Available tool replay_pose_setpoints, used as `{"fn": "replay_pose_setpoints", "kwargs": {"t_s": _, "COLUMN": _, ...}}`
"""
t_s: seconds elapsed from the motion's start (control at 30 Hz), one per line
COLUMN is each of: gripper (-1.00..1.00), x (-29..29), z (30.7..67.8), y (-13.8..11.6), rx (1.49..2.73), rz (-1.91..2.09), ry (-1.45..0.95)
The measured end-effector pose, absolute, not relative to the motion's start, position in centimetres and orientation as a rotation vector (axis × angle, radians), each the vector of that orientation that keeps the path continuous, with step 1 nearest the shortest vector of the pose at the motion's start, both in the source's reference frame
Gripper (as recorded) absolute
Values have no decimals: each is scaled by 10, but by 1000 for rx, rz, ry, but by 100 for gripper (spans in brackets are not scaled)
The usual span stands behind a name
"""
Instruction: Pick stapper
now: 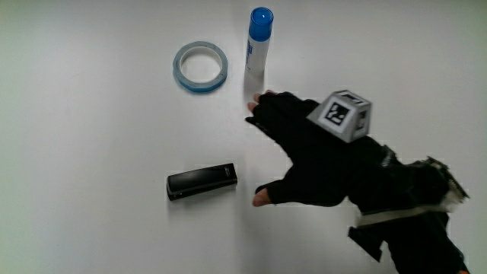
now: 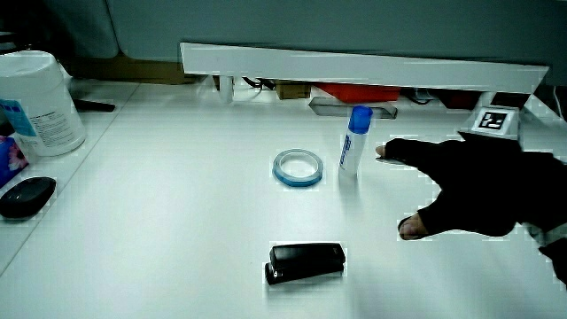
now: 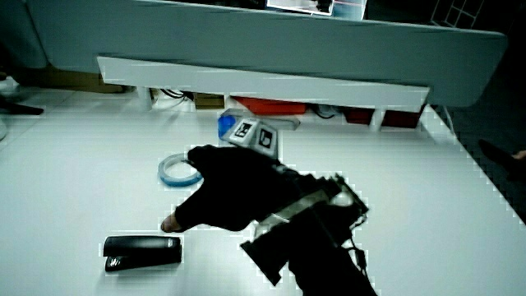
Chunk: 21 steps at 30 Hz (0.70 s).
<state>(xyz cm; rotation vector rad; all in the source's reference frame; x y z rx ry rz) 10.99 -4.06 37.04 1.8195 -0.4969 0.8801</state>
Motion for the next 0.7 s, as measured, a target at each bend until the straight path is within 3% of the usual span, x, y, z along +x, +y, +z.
{"fn": "replay_pose_setpoints", "kwargs": {"t_s": 0.17, "gripper": 0, "x": 87, "z": 407, "y": -40, "rx": 1835, "rz": 828, "ry": -627}}
{"fn": "replay_pose_setpoints", "kwargs": {"t_s": 0.2, "gripper": 0, "x": 80, "z": 402, "y": -37, "rx": 1777, "rz": 868, "ry": -589}}
{"fn": "replay_pose_setpoints", "kwargs": {"t_s": 0.43, "gripper": 0, "x": 48, "z": 428, "y": -34, "rx": 1842, "rz": 710, "ry": -712}}
{"fn": "replay_pose_setpoints", "kwargs": {"t_s": 0.47, "gripper": 0, "x": 44, "z": 427, "y": -35, "rx": 1929, "rz": 702, "ry": -757}}
{"fn": "replay_pose_setpoints", "kwargs": {"t_s": 0.7, "gripper": 0, "x": 24, "z": 447, "y": -32, "rx": 1897, "rz": 678, "ry": -765}}
